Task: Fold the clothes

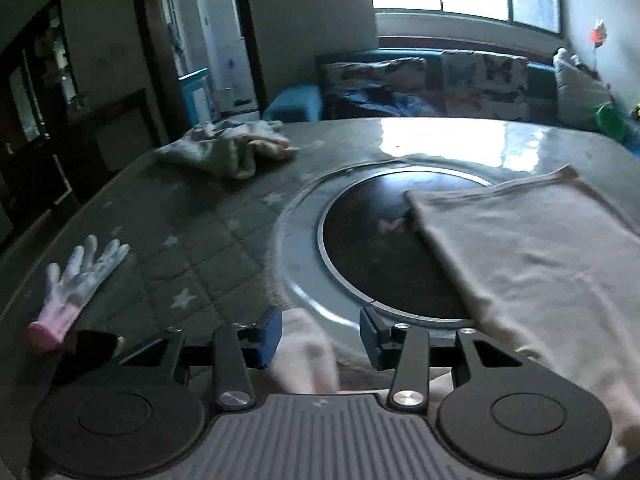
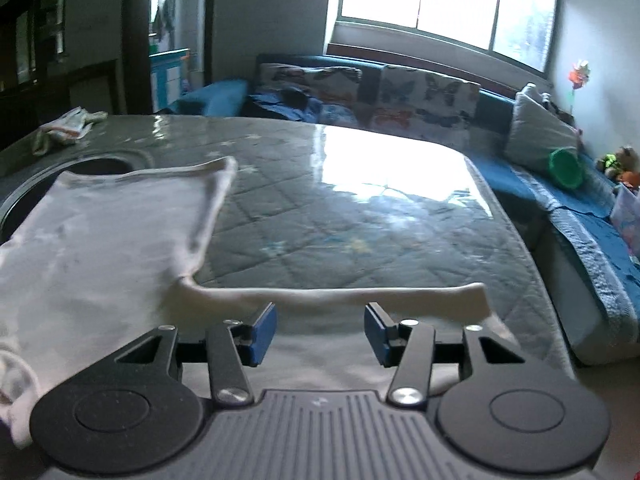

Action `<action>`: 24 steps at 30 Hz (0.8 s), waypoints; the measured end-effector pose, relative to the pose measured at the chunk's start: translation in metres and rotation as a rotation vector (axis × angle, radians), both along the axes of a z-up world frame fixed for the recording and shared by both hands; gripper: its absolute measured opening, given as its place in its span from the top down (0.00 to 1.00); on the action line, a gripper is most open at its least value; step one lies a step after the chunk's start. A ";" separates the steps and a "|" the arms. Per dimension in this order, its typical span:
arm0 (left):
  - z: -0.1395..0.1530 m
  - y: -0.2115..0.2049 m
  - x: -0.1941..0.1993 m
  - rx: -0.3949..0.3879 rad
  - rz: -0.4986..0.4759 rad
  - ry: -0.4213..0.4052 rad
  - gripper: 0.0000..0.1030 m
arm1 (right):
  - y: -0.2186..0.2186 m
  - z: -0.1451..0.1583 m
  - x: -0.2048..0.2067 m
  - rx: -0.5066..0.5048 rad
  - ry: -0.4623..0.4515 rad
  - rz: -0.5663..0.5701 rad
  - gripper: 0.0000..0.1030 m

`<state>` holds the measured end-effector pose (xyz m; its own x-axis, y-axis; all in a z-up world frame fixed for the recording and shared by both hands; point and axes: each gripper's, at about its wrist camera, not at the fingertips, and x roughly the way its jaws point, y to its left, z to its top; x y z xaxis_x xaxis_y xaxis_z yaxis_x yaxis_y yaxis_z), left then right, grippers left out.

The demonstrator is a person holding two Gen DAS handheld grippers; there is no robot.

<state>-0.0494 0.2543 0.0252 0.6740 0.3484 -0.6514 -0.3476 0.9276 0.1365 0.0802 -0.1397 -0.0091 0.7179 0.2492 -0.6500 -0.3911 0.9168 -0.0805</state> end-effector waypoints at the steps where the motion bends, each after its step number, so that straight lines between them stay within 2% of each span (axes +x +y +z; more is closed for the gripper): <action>1: -0.002 0.002 -0.002 -0.007 0.004 0.006 0.59 | 0.003 -0.002 -0.002 -0.005 0.004 0.010 0.49; 5: -0.012 0.005 0.000 -0.025 0.025 0.037 0.68 | 0.012 -0.006 -0.006 -0.021 0.014 0.036 0.49; 7: -0.015 0.008 -0.001 -0.032 0.028 0.046 0.77 | 0.013 -0.008 -0.008 -0.021 0.018 0.034 0.49; 9: -0.018 0.011 0.000 -0.034 0.031 0.041 0.86 | 0.013 -0.008 -0.008 -0.023 0.023 0.035 0.49; 12: -0.015 0.019 -0.002 -0.051 0.037 0.009 0.91 | 0.011 -0.010 -0.009 -0.033 0.028 0.034 0.49; 14: -0.005 0.025 -0.008 -0.085 0.038 -0.052 0.92 | 0.011 -0.011 -0.009 -0.035 0.028 0.031 0.49; 17: 0.015 0.038 -0.030 -0.168 0.034 -0.223 0.92 | 0.010 -0.010 -0.009 -0.037 0.029 0.029 0.49; 19: 0.023 0.046 -0.045 -0.201 0.029 -0.306 0.92 | 0.010 -0.010 -0.010 -0.040 0.032 0.032 0.49; 21: 0.018 0.053 -0.056 -0.195 0.039 -0.300 0.91 | 0.010 -0.009 -0.011 -0.045 0.034 0.040 0.49; 24: 0.001 0.065 -0.070 -0.180 0.097 -0.222 0.91 | 0.014 -0.006 -0.015 -0.048 0.034 0.067 0.49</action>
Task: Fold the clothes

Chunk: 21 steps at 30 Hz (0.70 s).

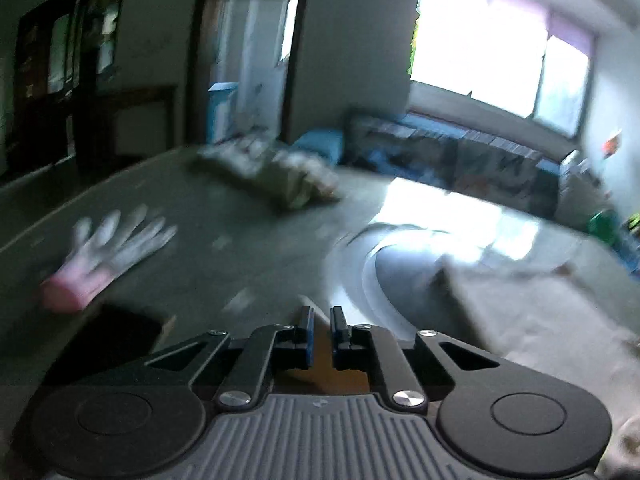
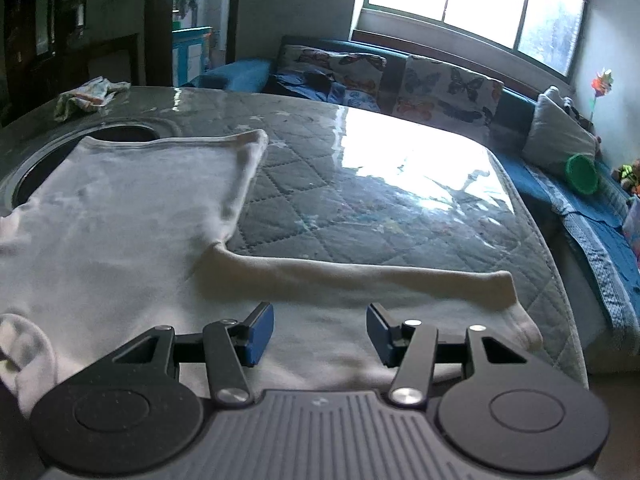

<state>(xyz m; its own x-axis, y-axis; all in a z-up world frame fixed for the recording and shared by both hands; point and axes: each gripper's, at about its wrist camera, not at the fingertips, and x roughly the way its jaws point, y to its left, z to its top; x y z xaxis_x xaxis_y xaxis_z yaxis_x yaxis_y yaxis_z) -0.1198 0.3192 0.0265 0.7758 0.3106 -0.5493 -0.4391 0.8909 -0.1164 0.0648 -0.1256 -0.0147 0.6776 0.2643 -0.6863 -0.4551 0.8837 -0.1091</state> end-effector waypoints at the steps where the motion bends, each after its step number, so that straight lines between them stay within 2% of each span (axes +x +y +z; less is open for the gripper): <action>1: -0.005 0.003 -0.005 0.009 0.015 0.025 0.91 | 0.001 0.001 -0.002 0.003 0.000 0.008 0.49; 4: -0.018 0.010 -0.015 0.032 0.062 0.105 0.91 | 0.009 0.006 -0.010 0.018 0.009 0.053 0.49; 6: -0.017 0.010 -0.020 0.008 0.077 0.108 0.91 | 0.017 0.010 -0.018 0.019 0.010 0.098 0.49; 9: -0.007 -0.003 -0.016 0.004 0.033 0.053 0.89 | 0.031 0.016 -0.031 0.032 0.007 0.168 0.48; 13: -0.006 -0.028 0.007 -0.004 -0.082 0.041 0.86 | 0.050 0.021 -0.047 0.058 0.013 0.253 0.48; 16: -0.012 -0.046 0.021 -0.005 -0.147 0.059 0.86 | 0.062 0.020 -0.057 0.061 0.028 0.305 0.47; 21: -0.028 -0.054 0.033 0.046 -0.145 0.116 0.84 | 0.075 0.014 -0.073 0.017 0.033 0.367 0.47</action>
